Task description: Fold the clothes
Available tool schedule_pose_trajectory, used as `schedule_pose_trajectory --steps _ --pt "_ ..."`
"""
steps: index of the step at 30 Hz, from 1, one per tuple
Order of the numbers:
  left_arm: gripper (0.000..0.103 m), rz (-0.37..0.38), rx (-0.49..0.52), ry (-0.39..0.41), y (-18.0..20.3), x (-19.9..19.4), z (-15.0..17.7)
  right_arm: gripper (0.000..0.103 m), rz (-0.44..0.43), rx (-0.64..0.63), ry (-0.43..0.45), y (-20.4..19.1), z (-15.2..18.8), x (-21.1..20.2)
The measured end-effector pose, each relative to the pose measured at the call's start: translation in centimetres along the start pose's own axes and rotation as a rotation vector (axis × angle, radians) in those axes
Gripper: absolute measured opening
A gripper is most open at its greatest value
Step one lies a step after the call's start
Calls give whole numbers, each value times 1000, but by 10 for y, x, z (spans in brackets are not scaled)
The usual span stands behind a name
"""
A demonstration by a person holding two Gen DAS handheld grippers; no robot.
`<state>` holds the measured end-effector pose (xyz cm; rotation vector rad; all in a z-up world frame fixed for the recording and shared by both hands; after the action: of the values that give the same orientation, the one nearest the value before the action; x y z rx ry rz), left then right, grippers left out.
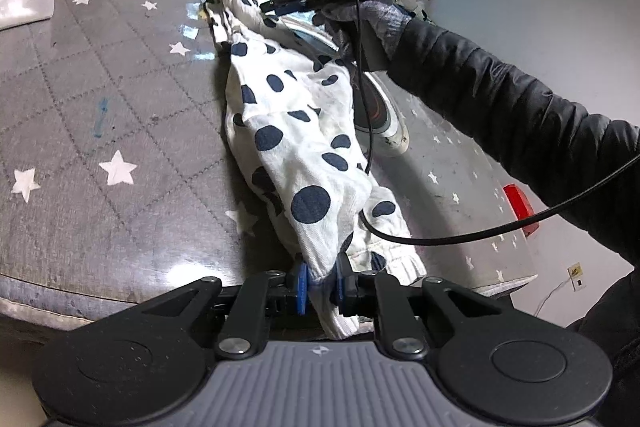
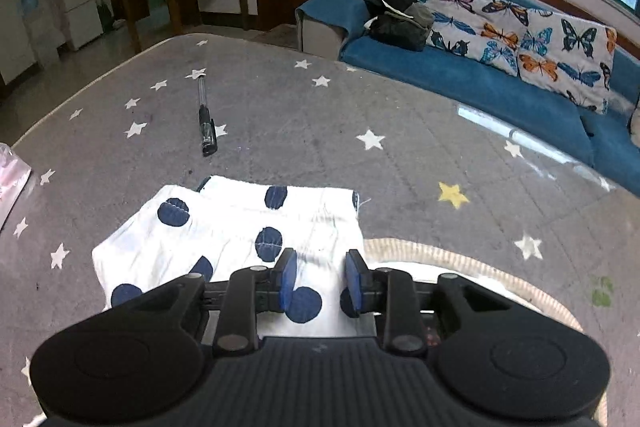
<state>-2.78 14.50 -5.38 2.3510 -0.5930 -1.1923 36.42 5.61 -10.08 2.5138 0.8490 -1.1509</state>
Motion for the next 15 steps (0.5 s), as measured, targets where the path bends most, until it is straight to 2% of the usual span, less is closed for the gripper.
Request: schedule_pose_trajectory --steps 5,8,11,15 --pt "15 2 -5 -13 -1 3 2 3 38 -11 83 -1 -15 -8" --pt "15 -2 -11 -22 -2 7 3 3 61 32 130 9 -29 -10" --pt "15 -6 -22 -34 -3 11 5 3 66 72 91 17 -28 6" --pt "17 -4 -30 -40 -5 14 6 10 90 48 71 17 -22 12"
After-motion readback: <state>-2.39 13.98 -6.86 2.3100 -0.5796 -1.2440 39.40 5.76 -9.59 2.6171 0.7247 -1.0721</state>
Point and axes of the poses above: each gripper's, at about its wrist camera, not at the fingertips, and x roughly the way its jaws point, y to its right, z to its underside, the point moved 7 cm from there along x, roughly the way its jaws point, and after that the axes turned 1 degree about x, right-handed, at the moved point
